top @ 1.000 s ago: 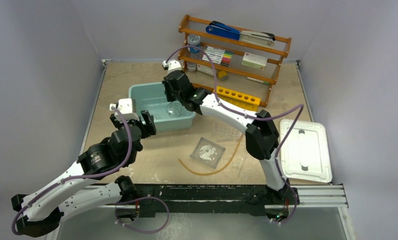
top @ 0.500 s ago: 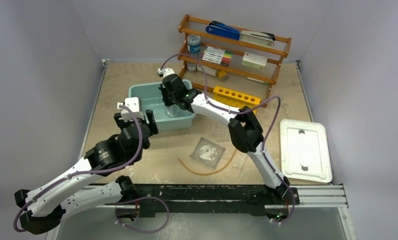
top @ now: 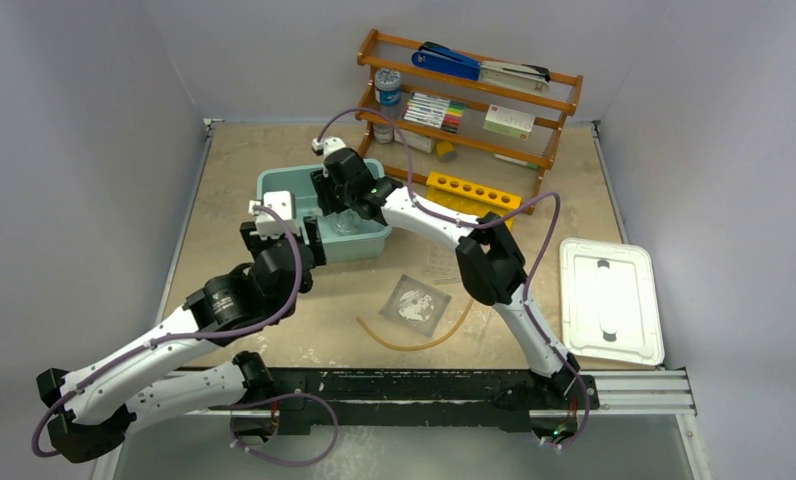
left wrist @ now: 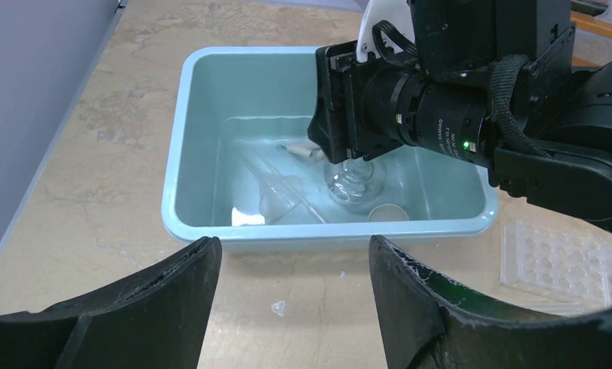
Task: Organize the chemistry lab equipment
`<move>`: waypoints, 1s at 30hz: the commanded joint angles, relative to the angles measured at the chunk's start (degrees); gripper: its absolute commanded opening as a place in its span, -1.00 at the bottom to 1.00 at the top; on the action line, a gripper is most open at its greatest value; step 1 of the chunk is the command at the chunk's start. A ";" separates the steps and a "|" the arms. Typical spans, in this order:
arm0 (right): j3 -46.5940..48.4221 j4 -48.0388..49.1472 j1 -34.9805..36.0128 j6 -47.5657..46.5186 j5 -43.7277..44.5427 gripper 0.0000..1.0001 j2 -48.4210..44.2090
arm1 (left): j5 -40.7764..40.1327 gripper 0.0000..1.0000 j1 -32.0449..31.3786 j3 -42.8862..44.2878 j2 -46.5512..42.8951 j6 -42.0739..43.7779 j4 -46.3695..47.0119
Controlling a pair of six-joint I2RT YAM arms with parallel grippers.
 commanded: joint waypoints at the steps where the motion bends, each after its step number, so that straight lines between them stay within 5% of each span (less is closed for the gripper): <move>1: -0.92 2.76 -0.17 -0.83 -0.28 0.02 -7.58 | 0.71 0.41 0.26 -0.44 1.06 -0.68 4.73; 6: -11.34 7.68 -0.17 0.97 2.93 0.07 -20.77 | 5.35 0.41 0.28 0.43 5.08 -0.10 8.76; 11: -25.33 10.25 -1.49 2.12 9.34 0.08 -36.77 | 19.66 0.41 -0.21 -1.58 9.79 4.64 19.24; 19: -45.19 5.22 -15.07 4.40 14.87 0.08 -60.26 | 27.01 0.41 -11.19 -0.28 27.89 5.94 29.84; 30: -52.97 0.31 -22.23 3.18 17.12 0.12 -70.80 | 22.32 0.37 -24.01 7.14 49.52 3.88 34.82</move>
